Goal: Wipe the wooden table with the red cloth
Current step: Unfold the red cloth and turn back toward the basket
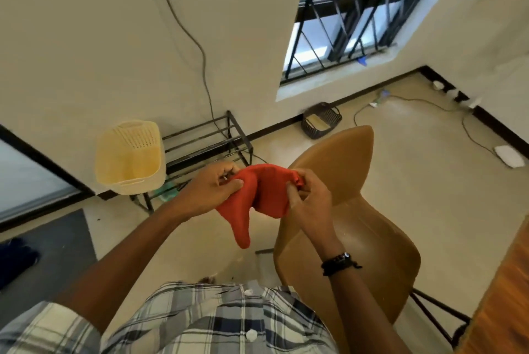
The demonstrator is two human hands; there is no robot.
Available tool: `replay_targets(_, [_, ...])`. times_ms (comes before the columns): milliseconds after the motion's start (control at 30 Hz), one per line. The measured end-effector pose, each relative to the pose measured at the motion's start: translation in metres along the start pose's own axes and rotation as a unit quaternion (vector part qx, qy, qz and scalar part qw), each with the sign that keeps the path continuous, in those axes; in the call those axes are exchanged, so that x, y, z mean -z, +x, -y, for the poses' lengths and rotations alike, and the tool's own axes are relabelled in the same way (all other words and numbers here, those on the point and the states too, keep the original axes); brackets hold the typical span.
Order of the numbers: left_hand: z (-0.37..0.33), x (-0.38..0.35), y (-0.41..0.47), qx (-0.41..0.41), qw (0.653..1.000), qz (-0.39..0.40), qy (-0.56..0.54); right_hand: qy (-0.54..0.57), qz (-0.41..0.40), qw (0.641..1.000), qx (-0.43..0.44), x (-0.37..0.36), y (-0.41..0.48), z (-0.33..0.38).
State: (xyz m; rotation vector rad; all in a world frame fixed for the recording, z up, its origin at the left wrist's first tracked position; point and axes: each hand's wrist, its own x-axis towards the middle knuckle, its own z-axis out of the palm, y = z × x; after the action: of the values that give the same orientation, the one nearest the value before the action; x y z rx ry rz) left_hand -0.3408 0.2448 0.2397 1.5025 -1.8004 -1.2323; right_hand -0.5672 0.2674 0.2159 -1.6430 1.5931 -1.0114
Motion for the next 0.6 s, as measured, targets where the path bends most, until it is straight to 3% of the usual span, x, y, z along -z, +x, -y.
replay_targets(133, [0.021,0.020,-0.011,-0.009,0.983,-0.049,0.174,-0.156,0.072,0.985,0.031,-0.011,0.020,-0.012])
replay_targets(233, [0.037,0.032,-0.017,0.020,0.962,-0.077,0.262,-0.167,0.123,0.976,0.067,-0.028,0.029,-0.007])
replay_targets(467, [0.073,0.067,-0.028,0.072,0.941,-0.155,0.292,-0.149,0.189,0.968,0.065,-0.073,0.057,0.024])
replay_targets(600, [0.104,0.092,-0.030,0.110,0.961,-0.147,0.206,-0.138,0.200,0.969,0.050,-0.106,0.078,0.037])
